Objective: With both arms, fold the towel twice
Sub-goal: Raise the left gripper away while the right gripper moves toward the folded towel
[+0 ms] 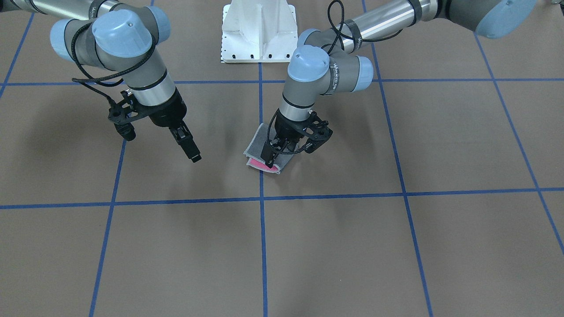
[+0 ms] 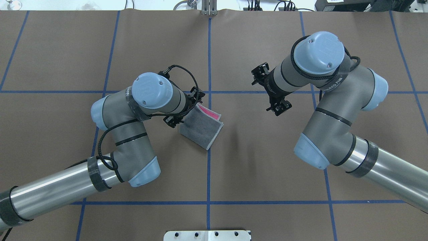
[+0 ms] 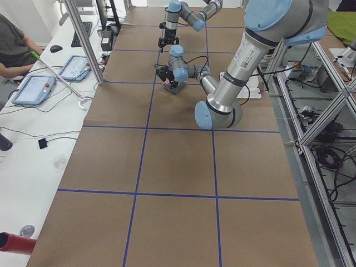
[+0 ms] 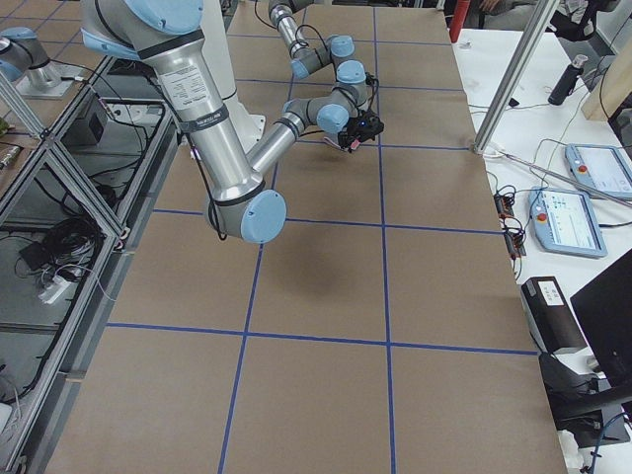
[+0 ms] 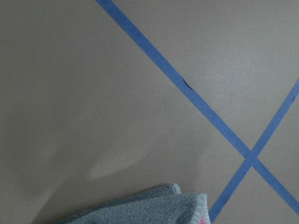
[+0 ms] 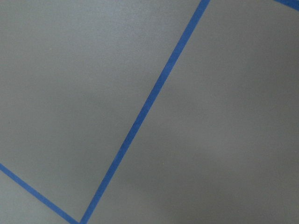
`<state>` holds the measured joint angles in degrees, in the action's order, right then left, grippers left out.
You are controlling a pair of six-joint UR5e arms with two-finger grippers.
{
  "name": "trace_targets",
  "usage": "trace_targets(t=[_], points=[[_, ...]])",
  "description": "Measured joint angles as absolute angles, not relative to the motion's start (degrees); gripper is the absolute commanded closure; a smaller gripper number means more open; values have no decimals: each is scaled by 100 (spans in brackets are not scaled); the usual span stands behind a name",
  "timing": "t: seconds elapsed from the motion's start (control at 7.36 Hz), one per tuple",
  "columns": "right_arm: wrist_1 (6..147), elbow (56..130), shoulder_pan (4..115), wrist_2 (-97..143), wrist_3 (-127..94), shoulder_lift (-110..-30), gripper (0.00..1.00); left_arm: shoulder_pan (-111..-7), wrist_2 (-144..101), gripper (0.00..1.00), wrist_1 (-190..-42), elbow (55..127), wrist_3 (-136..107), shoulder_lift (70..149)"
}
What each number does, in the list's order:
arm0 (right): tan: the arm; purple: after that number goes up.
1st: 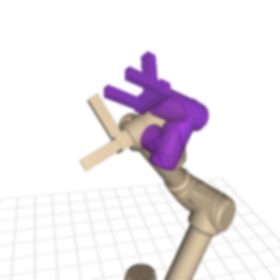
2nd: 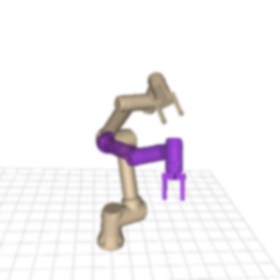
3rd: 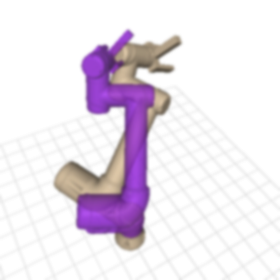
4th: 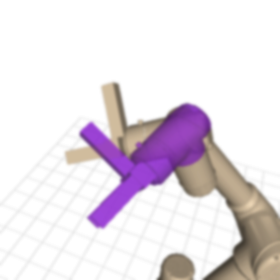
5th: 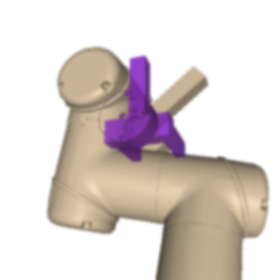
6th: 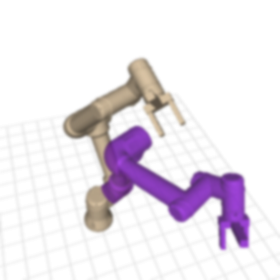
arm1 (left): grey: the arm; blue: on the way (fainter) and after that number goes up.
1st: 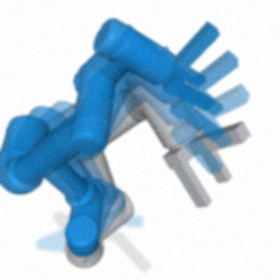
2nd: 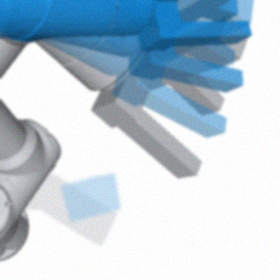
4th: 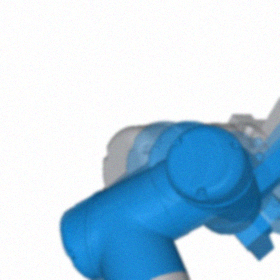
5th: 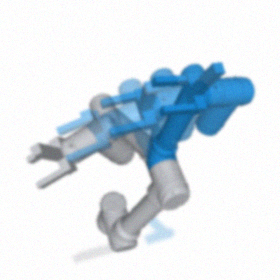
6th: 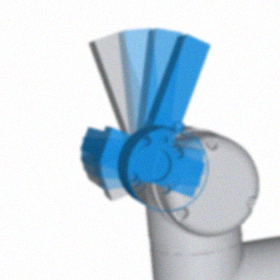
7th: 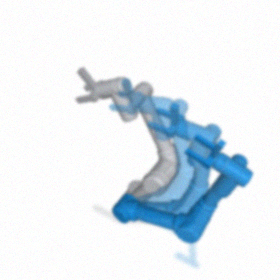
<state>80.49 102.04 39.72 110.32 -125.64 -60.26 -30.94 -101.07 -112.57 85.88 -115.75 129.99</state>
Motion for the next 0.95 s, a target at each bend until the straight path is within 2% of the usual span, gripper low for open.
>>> trace_targets(t=[0.41,0.95], points=[[8035,10107,3677,10793,-12587,-5740,0,-3293,-10274,0,-10963,9574,-11477,12288],[6852,9177,3157,9946,-12575,-5222,2,-3455,-10362,0,-10908,10109,-11224,11684]])
